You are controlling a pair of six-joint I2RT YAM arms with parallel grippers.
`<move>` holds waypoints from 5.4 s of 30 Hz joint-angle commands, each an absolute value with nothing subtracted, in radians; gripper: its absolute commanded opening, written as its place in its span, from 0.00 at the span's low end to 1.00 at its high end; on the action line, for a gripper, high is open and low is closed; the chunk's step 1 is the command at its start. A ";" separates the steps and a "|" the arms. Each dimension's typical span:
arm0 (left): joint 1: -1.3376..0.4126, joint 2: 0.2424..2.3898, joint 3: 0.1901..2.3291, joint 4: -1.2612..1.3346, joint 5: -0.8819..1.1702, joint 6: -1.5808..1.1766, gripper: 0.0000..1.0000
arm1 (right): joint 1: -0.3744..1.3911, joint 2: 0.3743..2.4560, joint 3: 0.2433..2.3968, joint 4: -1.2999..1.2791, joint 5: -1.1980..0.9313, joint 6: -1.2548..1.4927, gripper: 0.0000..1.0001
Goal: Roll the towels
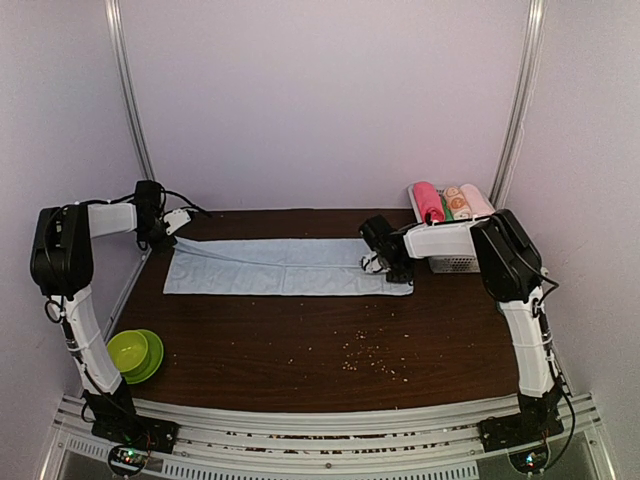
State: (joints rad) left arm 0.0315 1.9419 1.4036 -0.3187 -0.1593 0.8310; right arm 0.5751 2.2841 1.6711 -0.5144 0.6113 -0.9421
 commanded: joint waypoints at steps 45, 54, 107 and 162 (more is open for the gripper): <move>0.039 1.955 1.473 -0.370 -0.131 0.797 0.00 | 0.565 2.259 1.771 -0.596 0.576 -0.928 0.32; 0.039 1.959 1.479 -0.376 -0.133 0.796 0.00 | 0.563 2.312 1.816 -0.586 0.615 -0.941 0.38; 0.039 1.957 1.475 -0.391 -0.136 0.796 0.00 | 0.572 2.403 1.887 -0.579 0.669 -0.971 0.00; 0.100 1.943 1.442 -0.397 -0.087 0.801 0.00 | 0.508 2.243 1.880 -0.614 0.252 0.461 0.53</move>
State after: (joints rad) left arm 0.0917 1.9377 1.4124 -0.4118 -0.1230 0.8005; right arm 0.5301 2.2601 1.8889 -0.6563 0.2390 0.3805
